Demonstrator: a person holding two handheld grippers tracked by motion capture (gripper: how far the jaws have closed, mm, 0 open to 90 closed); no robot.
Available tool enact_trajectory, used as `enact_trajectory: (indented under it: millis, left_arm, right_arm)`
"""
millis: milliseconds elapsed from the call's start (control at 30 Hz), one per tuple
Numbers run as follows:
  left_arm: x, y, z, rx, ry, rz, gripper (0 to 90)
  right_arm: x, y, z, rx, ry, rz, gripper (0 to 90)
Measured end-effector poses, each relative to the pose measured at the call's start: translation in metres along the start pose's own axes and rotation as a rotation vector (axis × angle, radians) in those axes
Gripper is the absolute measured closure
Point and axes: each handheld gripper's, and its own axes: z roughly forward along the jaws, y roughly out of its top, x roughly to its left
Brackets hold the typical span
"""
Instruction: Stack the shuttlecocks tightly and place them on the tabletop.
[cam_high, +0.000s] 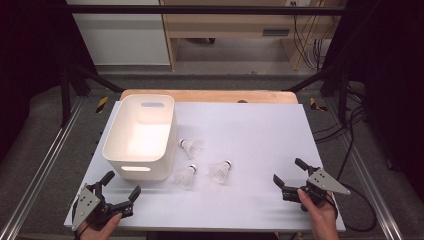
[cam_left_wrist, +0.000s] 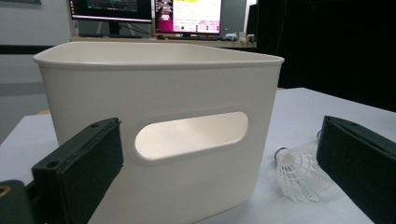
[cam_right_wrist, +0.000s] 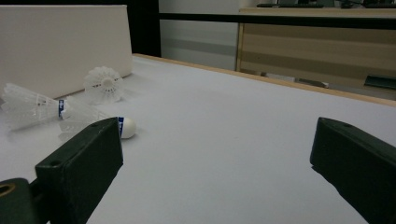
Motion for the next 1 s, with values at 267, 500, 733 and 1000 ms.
enact_trajectory:
  millis: [267, 500, 733, 1000]
  left_arm:
    - [-0.018, 0.007, -0.003, 0.017, 0.013, -0.013, 1.1]
    - [-0.036, 0.023, -0.004, 0.034, -0.015, 0.004, 1.2]
    - [-0.062, 0.034, 0.012, 0.083, -0.084, 0.036, 1.5]
    - [-0.085, 0.04, 0.031, 0.132, -0.107, 0.068, 2.4]
  right_arm:
    - [0.005, 0.002, 0.003, 0.014, 0.001, -0.021, 2.7]
    - [0.003, -0.001, -0.002, 0.017, -0.01, -0.009, 2.2]
    - [0.004, 0.004, 0.0, -0.003, -0.009, -0.008, 2.5]
    - [0.007, 0.006, 0.002, 0.016, 0.009, -0.033, 2.4]
